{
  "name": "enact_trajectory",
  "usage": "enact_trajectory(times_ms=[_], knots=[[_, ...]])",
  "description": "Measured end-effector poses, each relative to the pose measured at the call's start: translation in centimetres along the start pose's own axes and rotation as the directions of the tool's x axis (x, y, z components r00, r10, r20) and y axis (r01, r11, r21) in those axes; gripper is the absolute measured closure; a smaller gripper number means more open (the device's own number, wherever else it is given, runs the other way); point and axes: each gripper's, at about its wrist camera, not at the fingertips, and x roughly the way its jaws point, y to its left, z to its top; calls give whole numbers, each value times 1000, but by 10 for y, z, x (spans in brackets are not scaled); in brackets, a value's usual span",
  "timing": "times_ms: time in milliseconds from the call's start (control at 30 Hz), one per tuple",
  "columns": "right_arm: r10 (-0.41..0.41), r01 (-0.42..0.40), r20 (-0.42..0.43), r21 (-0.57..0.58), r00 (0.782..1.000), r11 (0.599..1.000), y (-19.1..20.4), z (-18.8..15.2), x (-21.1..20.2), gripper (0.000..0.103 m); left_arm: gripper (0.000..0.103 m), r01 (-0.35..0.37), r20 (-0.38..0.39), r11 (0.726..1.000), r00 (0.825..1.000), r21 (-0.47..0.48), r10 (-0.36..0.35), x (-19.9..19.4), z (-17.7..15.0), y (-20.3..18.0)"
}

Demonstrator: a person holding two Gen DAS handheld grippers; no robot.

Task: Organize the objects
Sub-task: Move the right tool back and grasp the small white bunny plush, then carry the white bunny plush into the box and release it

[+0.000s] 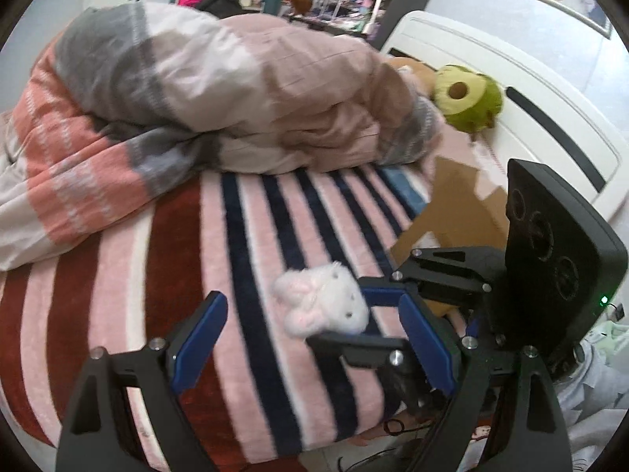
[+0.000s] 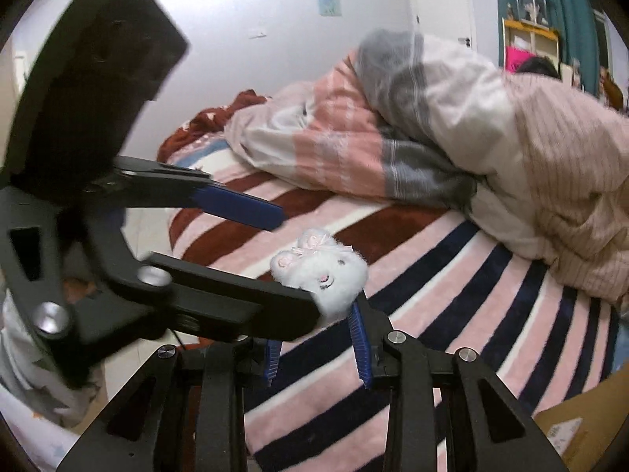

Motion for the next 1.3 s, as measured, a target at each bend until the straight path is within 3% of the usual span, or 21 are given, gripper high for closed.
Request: enact_trajectory(times_ms=[100, 267, 367, 933, 1300], knots=[[-9, 9, 22, -11, 1000, 1000, 3, 1, -20, 77, 22, 28, 9, 999, 1000, 32, -28, -4, 5, -18], [-27, 28, 51, -11, 998, 1000, -5, -1, -53, 77, 49, 54, 19, 996, 998, 70, -55, -3, 14, -47], [-68, 70, 54, -20, 996, 997, -13, -6, -73, 77, 59, 80, 5, 993, 997, 86, -81, 5, 23, -67], [-274, 260, 69, 162, 959, 952, -111, -58, -172, 77, 61, 152, -94, 949, 987, 276, -131, 86, 79, -208], [-313, 307, -11, 243, 950, 920, -153, -88, -186, 76, 61, 191, -178, 930, 974, 313, -140, 135, 84, -241]])
